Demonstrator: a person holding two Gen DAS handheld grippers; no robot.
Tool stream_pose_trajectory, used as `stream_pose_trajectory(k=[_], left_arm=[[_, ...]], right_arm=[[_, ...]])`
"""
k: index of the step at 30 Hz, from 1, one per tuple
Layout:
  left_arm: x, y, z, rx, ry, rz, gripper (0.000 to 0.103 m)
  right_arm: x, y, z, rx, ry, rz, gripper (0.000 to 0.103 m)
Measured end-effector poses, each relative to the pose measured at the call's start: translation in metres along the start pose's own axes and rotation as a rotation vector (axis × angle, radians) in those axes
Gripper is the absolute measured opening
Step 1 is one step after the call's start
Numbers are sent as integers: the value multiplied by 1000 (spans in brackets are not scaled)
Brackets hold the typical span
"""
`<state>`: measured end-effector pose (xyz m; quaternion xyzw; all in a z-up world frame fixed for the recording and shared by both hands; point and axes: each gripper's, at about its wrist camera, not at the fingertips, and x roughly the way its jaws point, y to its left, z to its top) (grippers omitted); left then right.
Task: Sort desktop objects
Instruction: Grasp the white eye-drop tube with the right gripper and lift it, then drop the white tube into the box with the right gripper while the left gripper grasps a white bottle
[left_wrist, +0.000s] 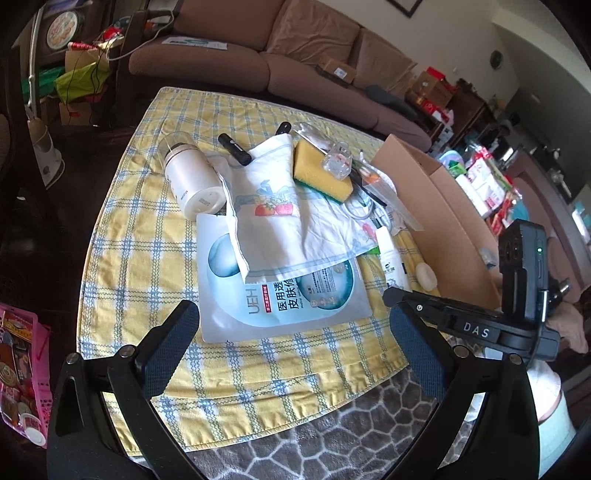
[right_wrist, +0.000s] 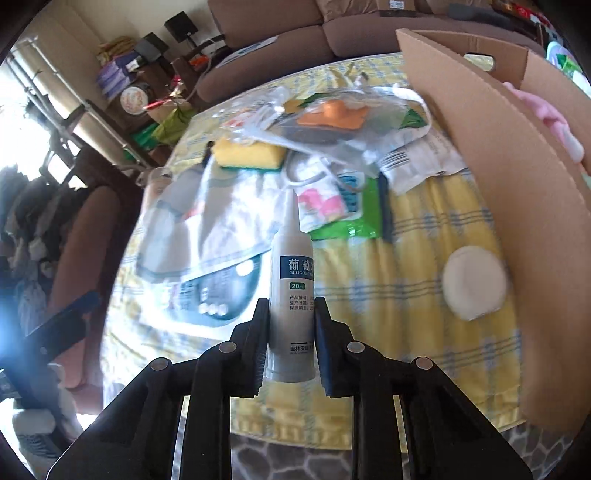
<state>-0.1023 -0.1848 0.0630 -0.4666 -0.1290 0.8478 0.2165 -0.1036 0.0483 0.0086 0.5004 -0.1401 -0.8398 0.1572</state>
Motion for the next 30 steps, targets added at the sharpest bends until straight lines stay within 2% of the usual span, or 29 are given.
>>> stream_pose_trajectory(k=[3,8,10,12,13,14,15,16,17,20,22,26,28,30], left_arm=[[3,5,-2,-57,17,-87,103],[8,21,-4,-230,22,-302,103],[12,21,-5,-254,37,-340,103],[17,18,-7,-261,64,-342,102],[21,17,-9,-271,82,-342,96],[23,18,-11,-284,96,-342,73],[26,18,-12,-290,109,-344,57],[27,17,-13,-283,121,-339,34],[28,15,-13,-269,126,-340,23],[23,6,-12,-214,109,-299,21],[19,7,-11,-210,94,-292,21],[8,24,-4,-253,38,-259,21],[2,33,-1,-276,13,-253,21],[-1,39,0,-298,1,-267,21]], right_arm=[[-6,29,-12,-64,-9,78,22],[-8,76,-35,-233,-39,108,22],[-6,90,-43,-282,-41,120,22],[-7,102,-49,-309,-51,152,22],[-5,106,-49,-311,-58,165,22],[-5,110,-49,-309,-60,175,22],[-4,113,-50,-304,-62,189,22],[-3,116,-51,-300,-65,198,22],[-2,118,-51,-299,-68,192,22],[5,122,-50,-291,-60,170,23],[7,120,-50,-273,-68,187,23],[5,115,-46,-273,-34,147,45],[-3,106,-43,-309,-49,68,42],[-5,93,-34,-360,-30,-89,42]])
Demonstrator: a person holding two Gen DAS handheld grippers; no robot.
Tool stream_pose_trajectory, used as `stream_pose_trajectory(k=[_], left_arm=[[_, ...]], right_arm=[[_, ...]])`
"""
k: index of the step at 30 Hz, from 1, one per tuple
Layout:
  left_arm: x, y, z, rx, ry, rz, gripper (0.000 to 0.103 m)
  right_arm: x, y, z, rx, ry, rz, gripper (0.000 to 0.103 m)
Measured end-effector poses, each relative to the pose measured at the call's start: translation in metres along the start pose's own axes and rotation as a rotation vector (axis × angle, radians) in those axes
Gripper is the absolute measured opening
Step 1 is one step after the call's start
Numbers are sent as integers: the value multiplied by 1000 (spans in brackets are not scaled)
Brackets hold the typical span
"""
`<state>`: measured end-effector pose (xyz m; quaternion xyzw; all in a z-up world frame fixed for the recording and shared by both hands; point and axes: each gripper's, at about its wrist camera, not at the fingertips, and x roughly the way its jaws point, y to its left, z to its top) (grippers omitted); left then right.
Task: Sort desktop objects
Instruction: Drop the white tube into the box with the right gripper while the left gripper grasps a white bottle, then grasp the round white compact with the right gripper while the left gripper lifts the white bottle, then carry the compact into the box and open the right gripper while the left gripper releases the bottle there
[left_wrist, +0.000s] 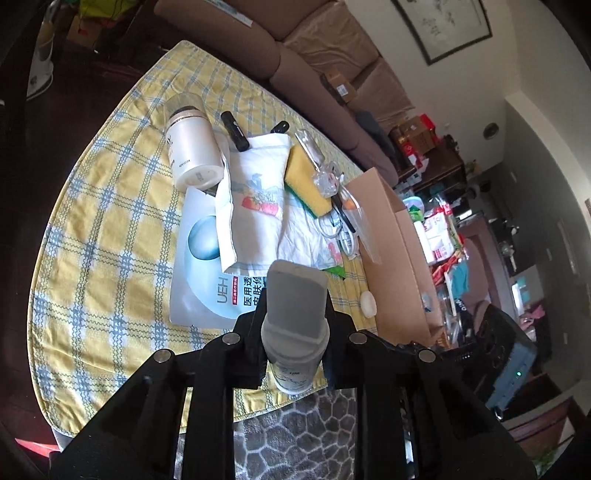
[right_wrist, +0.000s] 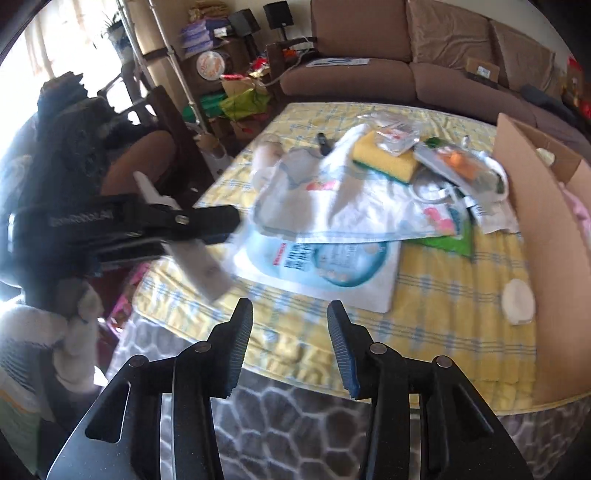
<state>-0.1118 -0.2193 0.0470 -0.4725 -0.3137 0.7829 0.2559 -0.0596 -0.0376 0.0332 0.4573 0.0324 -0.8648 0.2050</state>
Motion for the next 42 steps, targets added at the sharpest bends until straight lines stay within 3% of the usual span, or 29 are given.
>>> stream_pose_trajectory(k=[4,7,11,14,17,20,23,25,29,31,32,35,38,40,42], left_arm=[[-2,-1,3,20,-5,1,21],[-1,-4,5,28,3,-9,21],[-2,-6,7,31,6,-20,21],[-1,-7,8,28,5,-29,21],[-2,-9,8,31,9,-39,21],[-3,-10,8,31,13,-51,21],[-4,-10,10,29,11,-65,21],[-5,-10,12,28,7,-62,21],[-3,-8,14,21,10,-57,20],[-1,-8,14,25,12,-46,20],[0,-8,15,25,12,-42,20],[3,-9,16,24,12,-47,20],[8,-16,14,42,17,-57,20],[13,-21,11,65,31,-53,20],[16,-27,8,92,37,-51,20]], right_arm=[[14,-49,25,-79,161,-188,43],[24,-73,42,-307,345,-250,41],[39,-91,47,-621,625,-221,41],[56,-99,34,-784,762,-231,42],[76,-105,25,-841,841,-218,44],[92,-110,15,-929,923,-229,56],[101,-119,12,-1021,974,-255,60],[105,-124,14,-1030,977,-241,64],[112,-134,11,-1039,998,-181,64],[112,-140,16,-1007,1017,-146,58],[111,-145,18,-972,1034,-120,49],[100,-153,22,-958,990,-102,49],[73,-157,35,-917,818,-121,49],[39,-152,47,-872,605,-118,49],[-5,-144,52,-807,343,-179,49]])
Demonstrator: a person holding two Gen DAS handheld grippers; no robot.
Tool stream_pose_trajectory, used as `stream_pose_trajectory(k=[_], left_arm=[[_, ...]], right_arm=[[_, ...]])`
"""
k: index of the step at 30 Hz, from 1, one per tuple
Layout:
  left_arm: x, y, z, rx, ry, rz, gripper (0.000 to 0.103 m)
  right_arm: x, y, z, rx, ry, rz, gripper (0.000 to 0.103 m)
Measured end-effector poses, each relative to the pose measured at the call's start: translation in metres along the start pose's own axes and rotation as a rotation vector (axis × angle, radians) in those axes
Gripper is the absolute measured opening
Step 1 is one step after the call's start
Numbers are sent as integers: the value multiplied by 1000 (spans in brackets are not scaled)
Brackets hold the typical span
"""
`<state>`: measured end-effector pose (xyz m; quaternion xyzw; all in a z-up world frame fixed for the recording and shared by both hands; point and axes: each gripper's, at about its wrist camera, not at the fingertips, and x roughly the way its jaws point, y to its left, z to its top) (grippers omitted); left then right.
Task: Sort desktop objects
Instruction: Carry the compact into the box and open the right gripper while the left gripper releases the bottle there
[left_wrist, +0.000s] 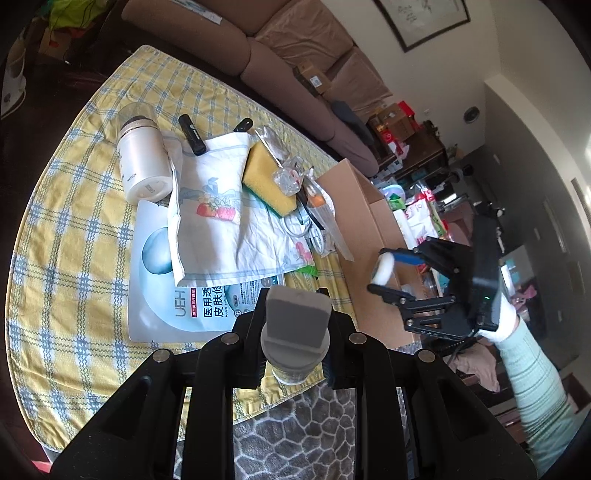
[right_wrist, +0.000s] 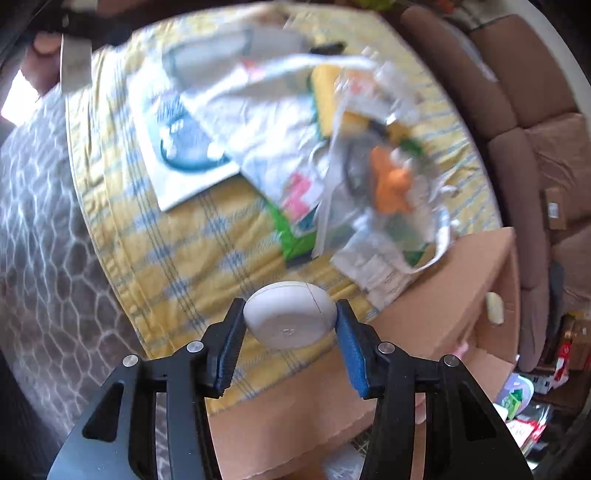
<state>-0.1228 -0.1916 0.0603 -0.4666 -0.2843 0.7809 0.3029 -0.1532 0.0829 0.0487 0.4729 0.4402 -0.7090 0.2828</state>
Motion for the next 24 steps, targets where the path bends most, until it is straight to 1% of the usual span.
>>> stream_pose_trajectory(k=[1,2,4,5,6,7,9,10,11,12,14,16,18,20,21,22,24], left_arm=[[1,-4,-2,15,3,-4,20],[2,-9,-4,33,3,-7,20],[3,-22,-10,78,3,-24,20],[5,-30,-13,96,8,-40,20],[10,-37,-15,97,21,-50,20],[17,-46,-18,90,40,-62,20],[31,-70,-22,108,73,-80,20],[38,-85,-24,122,88,-84,20],[46,-101,-26,136,107,-100,20],[54,-117,-25,149,124,-112,20],[71,-148,-23,177,152,-114,20],[91,-177,-19,203,177,-115,20],[112,-203,-14,217,198,-110,20],[135,-226,-12,235,222,-101,20],[147,-236,-11,250,233,-84,20],[158,-246,-10,270,243,-58,20],[180,-262,-12,306,258,-3,20]], right_arm=[[-22,9,-4,30,-88,-101,49],[-42,17,-9,52,-150,-176,49],[-79,39,-9,101,-248,-290,49],[-94,55,-8,133,-268,-319,49],[-105,59,-9,165,-280,-344,49],[-111,63,-19,193,-281,-377,49],[-115,85,-33,204,-257,-481,49],[-116,84,-43,224,-240,-525,49],[-119,87,-51,255,-230,-547,49],[-124,80,-64,304,-228,-546,49],[-122,56,-97,436,-241,-507,49],[-124,28,-130,597,-271,-428,49],[-129,12,-163,714,-307,-364,49],[-130,0,-186,784,-339,-328,49],[-129,-6,-196,814,-353,-295,49],[-125,-12,-202,840,-365,-263,49],[-120,-18,-210,856,-376,-251,49]])
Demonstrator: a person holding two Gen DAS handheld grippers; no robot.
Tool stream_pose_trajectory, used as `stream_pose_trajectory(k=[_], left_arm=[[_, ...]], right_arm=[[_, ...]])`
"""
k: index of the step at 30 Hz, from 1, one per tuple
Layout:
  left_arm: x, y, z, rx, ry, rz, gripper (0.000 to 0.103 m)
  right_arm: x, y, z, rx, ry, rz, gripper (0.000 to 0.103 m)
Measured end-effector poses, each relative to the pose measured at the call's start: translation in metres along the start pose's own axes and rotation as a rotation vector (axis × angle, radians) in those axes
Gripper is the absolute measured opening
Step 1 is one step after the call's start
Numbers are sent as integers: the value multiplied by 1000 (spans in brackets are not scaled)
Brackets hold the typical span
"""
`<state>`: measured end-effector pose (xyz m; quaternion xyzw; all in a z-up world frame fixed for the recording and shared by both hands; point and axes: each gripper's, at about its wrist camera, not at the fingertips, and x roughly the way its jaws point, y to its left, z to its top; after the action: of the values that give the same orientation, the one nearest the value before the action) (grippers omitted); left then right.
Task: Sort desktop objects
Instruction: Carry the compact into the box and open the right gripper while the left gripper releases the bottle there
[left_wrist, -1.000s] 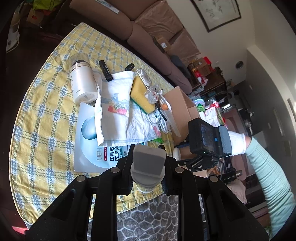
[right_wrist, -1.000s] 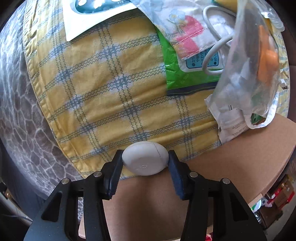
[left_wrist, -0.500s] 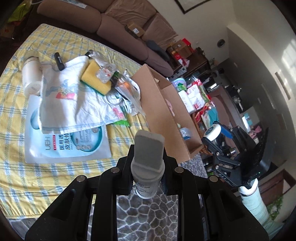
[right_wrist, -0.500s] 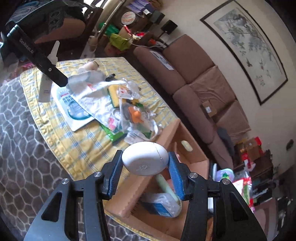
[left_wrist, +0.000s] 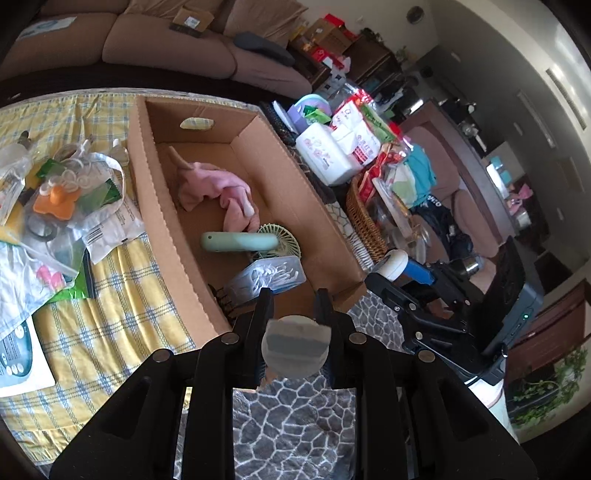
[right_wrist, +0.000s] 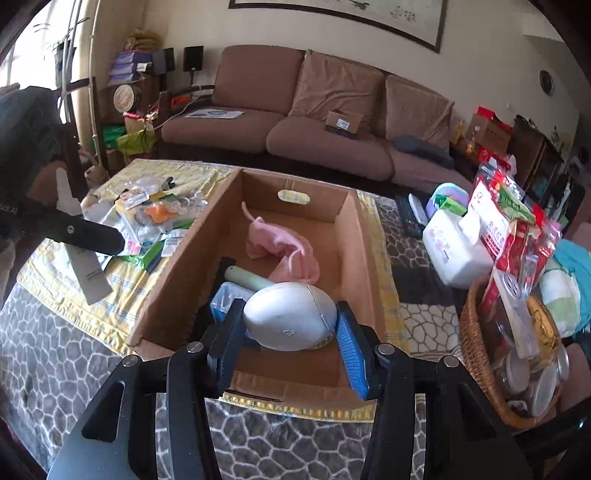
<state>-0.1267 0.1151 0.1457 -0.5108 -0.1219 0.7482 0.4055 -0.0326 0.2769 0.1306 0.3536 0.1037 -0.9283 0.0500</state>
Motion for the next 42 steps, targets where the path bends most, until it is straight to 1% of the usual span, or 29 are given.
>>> stream_pose_trajectory(k=[2,4,10,13,16,17,18,21,22,23,24,25,30,34,36,37,38,39,40,41,42], left_arm=[[18,-9,9,15,19,47,20],[32,-14,13,30,36,87,20],[72,-24,15,54,84,185,21],[86,-30,11,92,82,254,21],[90,-38,8,143,75,289,21],[91,-40,8,157,75,296,21],[92,-41,8,168,74,309,21],[96,-48,8,216,65,368,23],[97,-51,7,231,63,390,25],[99,-53,7,245,63,399,30],[100,-55,7,253,61,402,33],[100,-57,6,257,59,405,38],[100,-64,3,295,53,428,42],[97,-64,1,289,57,427,48],[94,-61,-1,281,59,423,59],[93,-59,-2,276,59,423,66],[91,-57,-3,270,58,422,71],[89,-55,-4,264,58,419,74],[88,-52,-5,256,60,419,80],[86,-50,-7,248,61,418,84],[85,-47,-8,242,63,418,84]], right_arm=[[6,-7,-2,1,0,5,49],[14,-10,-6,-1,3,29,49],[26,-25,-18,7,-32,119,49],[21,-36,-24,29,-95,195,49],[1,-41,-28,22,-205,301,49],[-6,-41,-28,9,-239,322,49],[-11,-42,-27,-5,-262,329,50],[-13,-44,-23,-13,-255,327,50],[-11,-44,-22,-17,-248,320,50],[-8,-45,-21,-21,-236,311,50],[-5,-46,-21,-18,-221,306,50],[-1,-48,-22,-12,-212,306,50],[7,-52,-30,5,-199,303,50],[8,-53,-35,11,-204,325,50],[12,-54,-37,11,-180,324,50],[15,-54,-38,7,-166,319,50],[18,-56,-38,6,-152,313,50],[22,-57,-39,10,-140,308,50],[25,-58,-41,20,-125,305,50],[30,-60,-42,32,-104,297,50],[34,-61,-42,45,-89,288,50]])
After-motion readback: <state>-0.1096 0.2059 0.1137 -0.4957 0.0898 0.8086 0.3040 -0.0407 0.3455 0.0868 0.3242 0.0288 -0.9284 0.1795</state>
